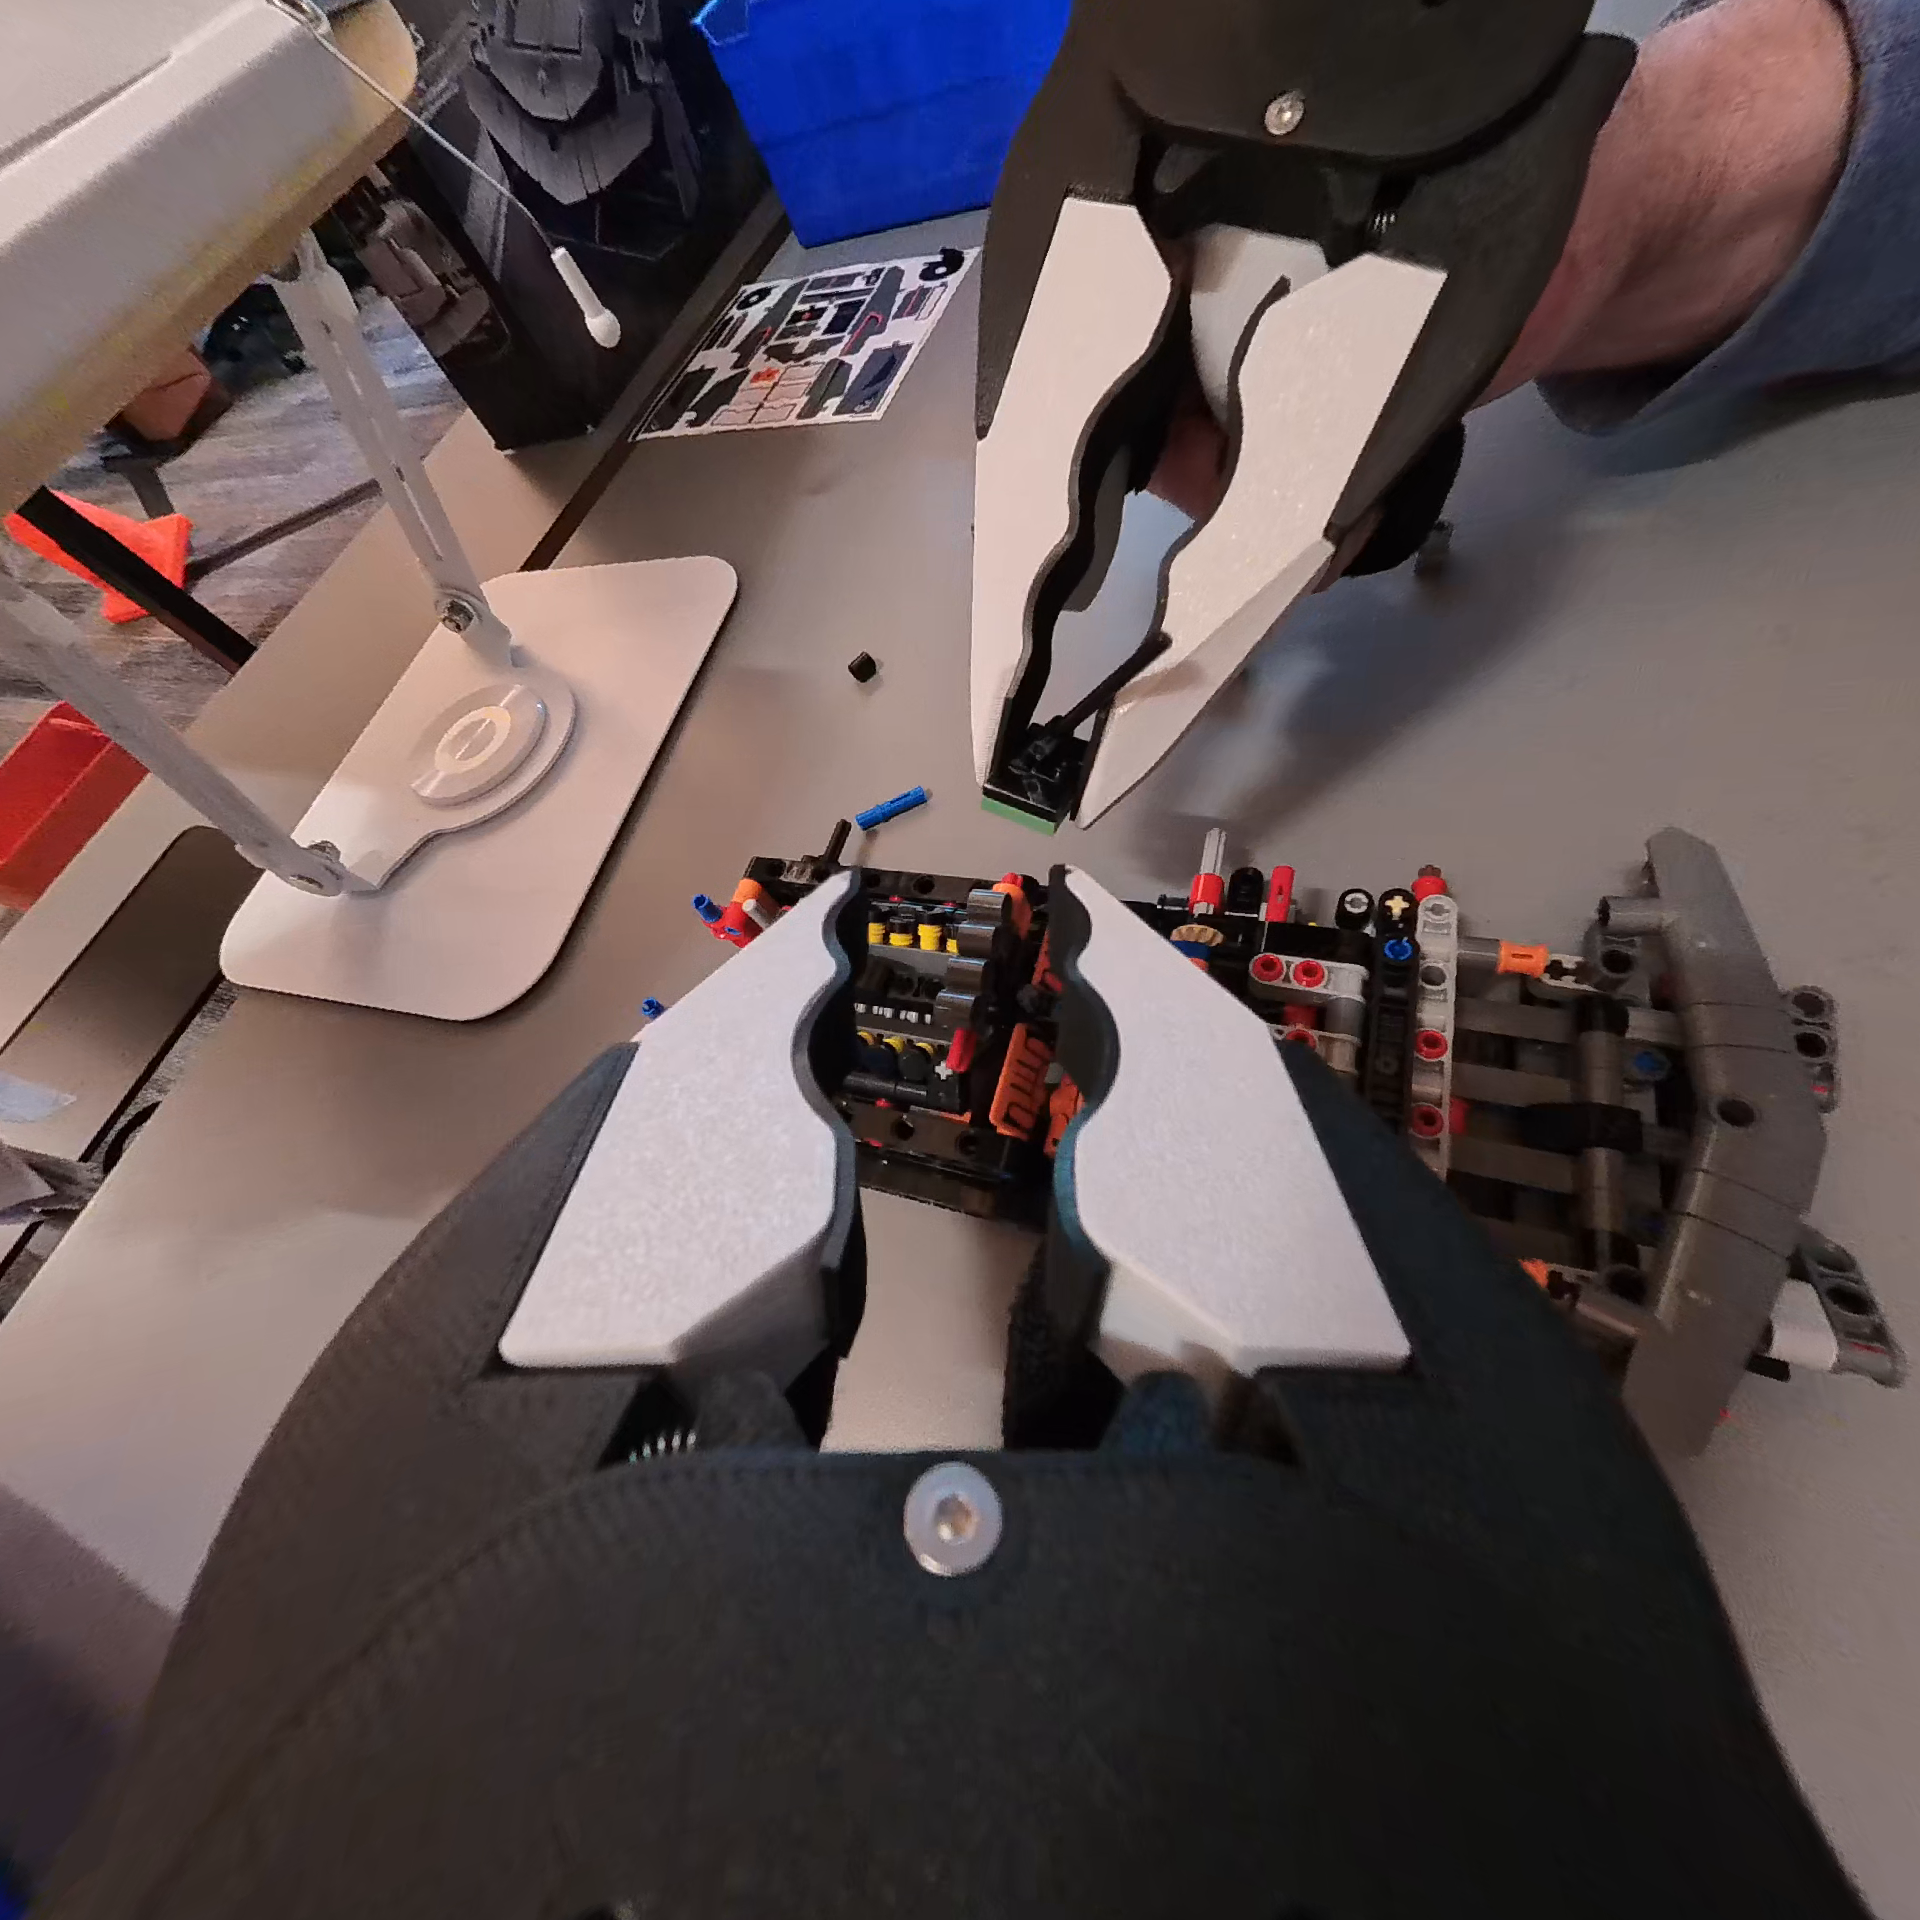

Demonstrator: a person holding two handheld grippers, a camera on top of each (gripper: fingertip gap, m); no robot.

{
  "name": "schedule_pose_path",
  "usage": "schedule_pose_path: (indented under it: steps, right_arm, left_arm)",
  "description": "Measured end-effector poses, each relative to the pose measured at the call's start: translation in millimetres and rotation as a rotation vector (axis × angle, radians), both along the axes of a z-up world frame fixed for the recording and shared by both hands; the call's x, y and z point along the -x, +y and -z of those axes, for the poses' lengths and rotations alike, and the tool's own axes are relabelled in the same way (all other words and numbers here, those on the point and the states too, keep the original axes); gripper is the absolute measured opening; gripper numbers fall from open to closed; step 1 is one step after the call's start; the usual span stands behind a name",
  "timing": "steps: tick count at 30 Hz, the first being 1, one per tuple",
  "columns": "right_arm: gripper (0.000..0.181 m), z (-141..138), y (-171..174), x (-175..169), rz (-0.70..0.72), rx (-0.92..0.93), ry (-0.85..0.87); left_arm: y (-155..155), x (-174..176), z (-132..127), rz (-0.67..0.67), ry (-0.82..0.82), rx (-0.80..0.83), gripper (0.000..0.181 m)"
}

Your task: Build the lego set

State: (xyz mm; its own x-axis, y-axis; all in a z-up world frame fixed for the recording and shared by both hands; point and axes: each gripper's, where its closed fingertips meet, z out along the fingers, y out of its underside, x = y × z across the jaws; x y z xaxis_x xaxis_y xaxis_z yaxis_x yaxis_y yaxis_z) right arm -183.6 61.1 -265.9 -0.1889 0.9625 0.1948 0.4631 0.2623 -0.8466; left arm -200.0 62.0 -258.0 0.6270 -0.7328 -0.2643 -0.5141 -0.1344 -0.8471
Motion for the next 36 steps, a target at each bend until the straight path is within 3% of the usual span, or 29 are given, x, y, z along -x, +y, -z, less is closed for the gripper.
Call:
schedule_pose_path:
  steps: [1,16,36]
  right_arm:
    - [0.014,0,0,0,0.001,-0.003,-0.001]
    - [0.013,-9,-2,-3,-0.003,0.003,0.009]
    - [0.014,-7,3,-6,0.012,-0.009,0.004]
  left_arm:
    - [0,0,1,0.001,0.004,0.001,0.031]
    - [-7,-8,-10,0.052,0.004,-0.061,0.029]
    - [-3,-3,-3,0.023,0.038,-0.047,0.026]
